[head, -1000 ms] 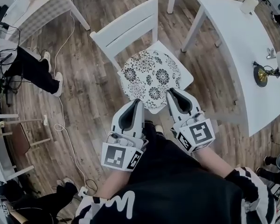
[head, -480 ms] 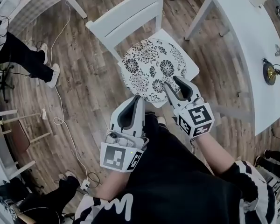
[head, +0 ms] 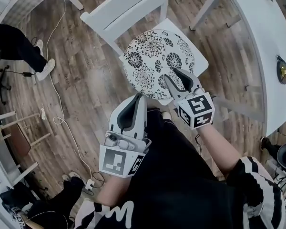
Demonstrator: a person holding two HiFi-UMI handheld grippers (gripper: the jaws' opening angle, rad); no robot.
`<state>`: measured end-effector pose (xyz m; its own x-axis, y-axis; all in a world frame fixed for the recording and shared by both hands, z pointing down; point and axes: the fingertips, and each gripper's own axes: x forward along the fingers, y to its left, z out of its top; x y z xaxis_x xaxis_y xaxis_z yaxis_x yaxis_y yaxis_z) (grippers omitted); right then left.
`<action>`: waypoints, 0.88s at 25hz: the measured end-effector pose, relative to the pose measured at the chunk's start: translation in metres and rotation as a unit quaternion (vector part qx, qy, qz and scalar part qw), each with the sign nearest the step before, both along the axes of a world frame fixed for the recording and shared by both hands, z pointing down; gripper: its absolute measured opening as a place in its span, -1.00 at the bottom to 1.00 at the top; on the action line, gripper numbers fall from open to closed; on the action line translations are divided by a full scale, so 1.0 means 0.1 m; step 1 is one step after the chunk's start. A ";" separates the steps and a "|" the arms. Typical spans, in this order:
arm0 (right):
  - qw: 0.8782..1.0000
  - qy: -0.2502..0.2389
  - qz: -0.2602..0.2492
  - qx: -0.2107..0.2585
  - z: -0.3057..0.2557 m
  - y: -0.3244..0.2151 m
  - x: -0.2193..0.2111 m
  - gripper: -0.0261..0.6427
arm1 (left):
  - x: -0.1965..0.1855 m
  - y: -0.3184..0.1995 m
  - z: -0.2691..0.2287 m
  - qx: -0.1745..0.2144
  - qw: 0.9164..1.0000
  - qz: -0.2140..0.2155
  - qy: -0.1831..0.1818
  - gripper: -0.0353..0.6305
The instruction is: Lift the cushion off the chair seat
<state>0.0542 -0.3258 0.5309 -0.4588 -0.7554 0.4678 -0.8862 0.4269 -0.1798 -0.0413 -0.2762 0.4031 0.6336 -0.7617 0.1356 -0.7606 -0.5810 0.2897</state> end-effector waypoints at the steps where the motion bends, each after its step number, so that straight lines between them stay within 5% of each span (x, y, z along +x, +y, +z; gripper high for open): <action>1: 1.000 0.002 0.000 -0.003 0.04 -0.02 -0.01 -0.51 | -0.01 -0.01 0.02 -0.001 1.000 0.000 0.000 -0.88; 22: 0.996 0.028 0.037 -0.077 1.13 -0.52 -0.08 -0.50 | -0.09 -0.26 0.42 -0.027 0.999 0.026 0.012 -0.88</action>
<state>0.0462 -0.3780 0.6440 -0.3747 -0.7038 0.6035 -0.9246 0.3320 -0.1869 -0.0508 -0.3025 0.4455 0.6755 -0.7197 0.1603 -0.7223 -0.6021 0.3402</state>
